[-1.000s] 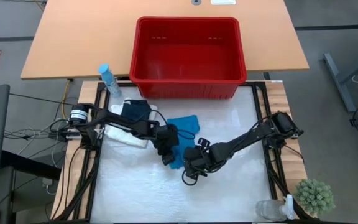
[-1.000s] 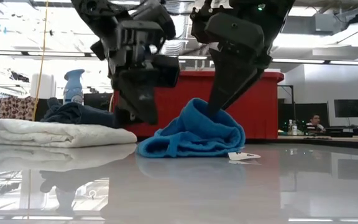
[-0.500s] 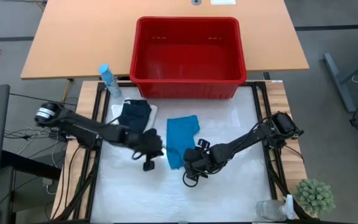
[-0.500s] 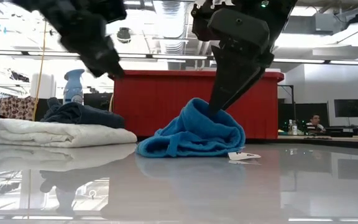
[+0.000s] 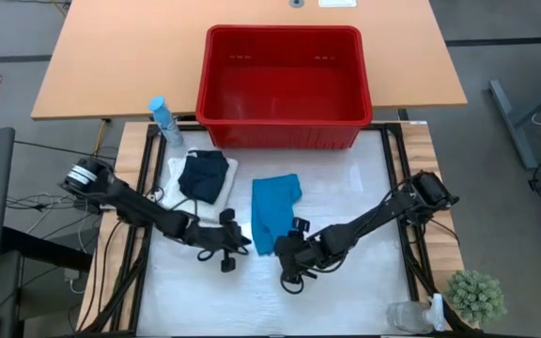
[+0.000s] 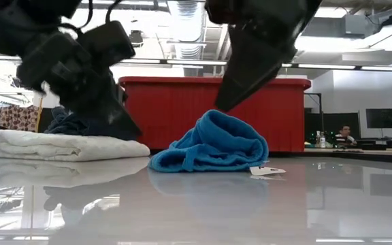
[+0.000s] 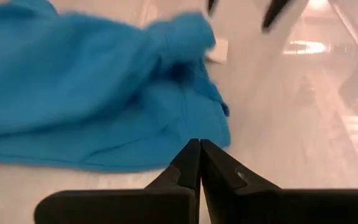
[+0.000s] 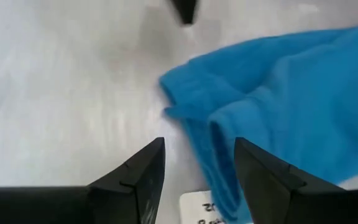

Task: Fold Laundry from Bin
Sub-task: Fold the blue shorts

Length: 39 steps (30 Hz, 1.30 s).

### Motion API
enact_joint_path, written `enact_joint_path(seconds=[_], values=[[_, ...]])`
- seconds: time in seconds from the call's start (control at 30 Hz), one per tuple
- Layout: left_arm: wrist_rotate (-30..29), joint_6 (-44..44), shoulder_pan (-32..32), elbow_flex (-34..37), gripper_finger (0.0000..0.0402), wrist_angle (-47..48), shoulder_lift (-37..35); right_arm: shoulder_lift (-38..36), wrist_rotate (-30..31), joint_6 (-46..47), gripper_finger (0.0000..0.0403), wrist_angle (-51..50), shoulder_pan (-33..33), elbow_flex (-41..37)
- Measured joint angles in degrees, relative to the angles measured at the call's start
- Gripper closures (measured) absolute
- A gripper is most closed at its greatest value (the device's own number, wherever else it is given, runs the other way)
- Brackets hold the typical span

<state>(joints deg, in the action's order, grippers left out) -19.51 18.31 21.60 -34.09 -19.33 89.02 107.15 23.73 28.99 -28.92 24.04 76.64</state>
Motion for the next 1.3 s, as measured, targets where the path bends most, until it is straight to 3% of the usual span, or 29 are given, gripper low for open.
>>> enact_joint_path(seconds=[0.33, 0.97, 1.3], values=[[0.16, -0.66, 0.64, 0.02, 0.0402, -8.83, 8.30, 0.00, 4.04, 3.94, 0.0189, -1.36, -0.97, 0.00], [-1.75, -1.28, -0.61, 0.02, 0.0401, -10.93, 9.24, 0.00, 4.83, 0.05, 0.0189, -0.26, -0.93, 0.00], [1.43, -2.03, -0.61, -4.21, 0.0401, -11.00, 14.16, 0.00, 4.78, 0.02, 0.0189, 0.01, -0.71, 0.00]])
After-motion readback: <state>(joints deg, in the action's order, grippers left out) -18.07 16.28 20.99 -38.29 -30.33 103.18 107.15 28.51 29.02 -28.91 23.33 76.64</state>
